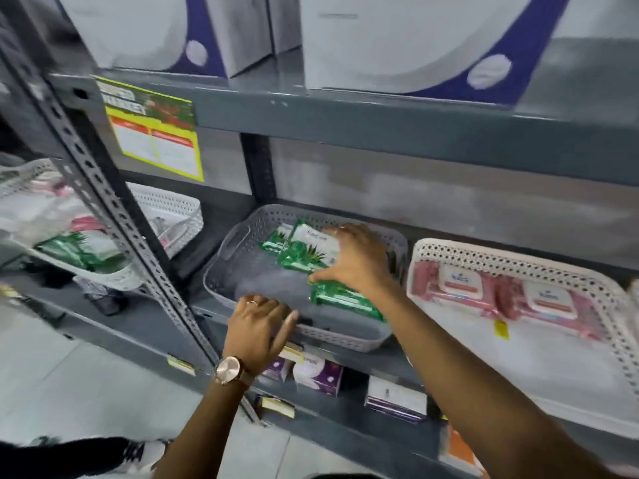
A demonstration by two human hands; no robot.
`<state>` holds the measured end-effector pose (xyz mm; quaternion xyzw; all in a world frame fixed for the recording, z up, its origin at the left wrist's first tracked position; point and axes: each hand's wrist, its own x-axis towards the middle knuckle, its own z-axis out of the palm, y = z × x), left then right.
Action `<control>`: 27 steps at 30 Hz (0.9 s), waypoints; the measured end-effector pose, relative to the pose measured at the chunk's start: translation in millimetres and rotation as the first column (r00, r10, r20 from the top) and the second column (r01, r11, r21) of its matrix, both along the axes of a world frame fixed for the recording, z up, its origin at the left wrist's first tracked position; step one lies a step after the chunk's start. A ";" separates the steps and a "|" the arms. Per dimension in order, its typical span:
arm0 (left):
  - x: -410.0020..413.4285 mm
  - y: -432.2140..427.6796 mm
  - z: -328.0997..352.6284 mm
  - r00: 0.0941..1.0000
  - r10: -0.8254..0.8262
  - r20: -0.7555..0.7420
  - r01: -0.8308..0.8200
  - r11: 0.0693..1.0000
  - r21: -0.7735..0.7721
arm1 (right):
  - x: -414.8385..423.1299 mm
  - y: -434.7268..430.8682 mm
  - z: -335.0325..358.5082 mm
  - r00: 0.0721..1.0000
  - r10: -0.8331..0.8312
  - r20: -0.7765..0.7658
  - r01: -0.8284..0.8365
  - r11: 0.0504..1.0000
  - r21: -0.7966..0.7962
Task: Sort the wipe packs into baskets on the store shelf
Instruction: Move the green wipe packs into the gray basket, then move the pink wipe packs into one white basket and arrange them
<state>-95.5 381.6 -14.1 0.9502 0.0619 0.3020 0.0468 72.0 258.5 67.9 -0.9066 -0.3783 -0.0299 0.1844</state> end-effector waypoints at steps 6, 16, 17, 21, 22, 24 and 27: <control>0.7 2.1 -11.7 0.998 0.035 0.045 -0.034 0.999 -0.020 | -5.5 81.1 -20.9 0.989 0.145 0.025 -0.138 0.971 -0.193; 1.8 -9.4 -3.0 0.997 0.074 -0.032 -0.075 0.997 -0.017 | -11.3 69.9 -31.3 0.987 0.113 -0.118 -0.114 0.993 0.000; 4.4 -16.3 -2.0 0.997 0.070 -0.029 -0.071 0.997 -0.025 | -10.2 58.5 -30.6 0.987 0.099 -0.125 -0.095 0.995 0.037; 18.1 -51.3 5.8 0.999 0.002 0.034 0.000 0.999 -0.037 | -7.0 15.0 -22.4 0.994 0.026 -0.108 -0.008 0.986 0.164; 22.9 -64.4 8.3 0.998 -0.031 0.051 0.032 0.999 -0.032 | -4.5 0.7 -20.6 0.995 -0.001 -0.104 0.021 0.982 0.188; 30.6 -86.0 13.7 0.995 -0.074 0.071 0.076 0.997 -0.020 | -2.1 -24.0 -15.8 0.995 -0.043 -0.087 0.062 0.972 0.229; 42.7 -127.0 19.8 0.987 -0.145 0.064 0.146 0.989 -0.008 | 4.0 -75.3 -9.3 0.991 -0.124 -0.059 0.136 0.951 0.278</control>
